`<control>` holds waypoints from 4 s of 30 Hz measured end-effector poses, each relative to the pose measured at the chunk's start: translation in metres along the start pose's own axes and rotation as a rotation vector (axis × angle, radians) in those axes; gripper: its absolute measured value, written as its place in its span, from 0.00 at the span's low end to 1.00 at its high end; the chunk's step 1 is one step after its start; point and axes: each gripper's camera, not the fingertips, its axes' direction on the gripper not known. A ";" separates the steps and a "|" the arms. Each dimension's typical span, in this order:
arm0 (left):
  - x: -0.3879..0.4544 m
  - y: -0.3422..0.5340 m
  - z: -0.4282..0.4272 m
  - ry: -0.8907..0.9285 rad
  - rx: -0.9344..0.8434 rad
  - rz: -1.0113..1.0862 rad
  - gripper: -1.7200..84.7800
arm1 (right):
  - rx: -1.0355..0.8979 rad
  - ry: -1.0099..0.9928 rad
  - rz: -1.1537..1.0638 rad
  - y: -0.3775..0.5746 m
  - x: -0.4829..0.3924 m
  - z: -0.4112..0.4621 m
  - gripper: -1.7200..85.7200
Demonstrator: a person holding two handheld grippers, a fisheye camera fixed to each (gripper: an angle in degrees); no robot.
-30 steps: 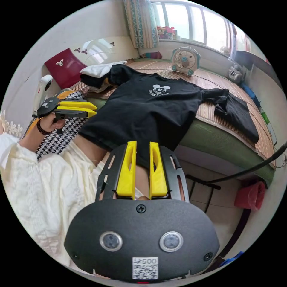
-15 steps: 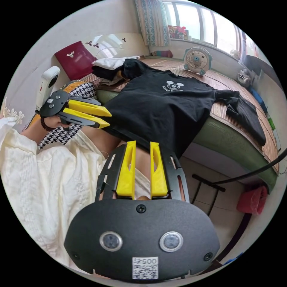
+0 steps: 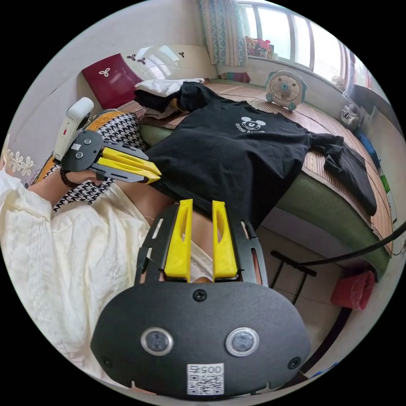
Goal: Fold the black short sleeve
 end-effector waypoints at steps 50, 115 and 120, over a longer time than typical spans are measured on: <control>0.018 -0.005 -0.061 0.056 0.108 0.095 0.02 | -0.051 0.327 0.257 0.017 0.018 -0.007 0.00; -0.130 -0.119 0.118 -0.026 0.085 -0.700 0.01 | 0.056 0.239 0.488 -0.100 0.003 0.172 0.04; -0.135 -0.112 0.117 0.046 0.103 -0.713 0.01 | 0.061 0.232 0.490 -0.094 0.001 0.175 0.06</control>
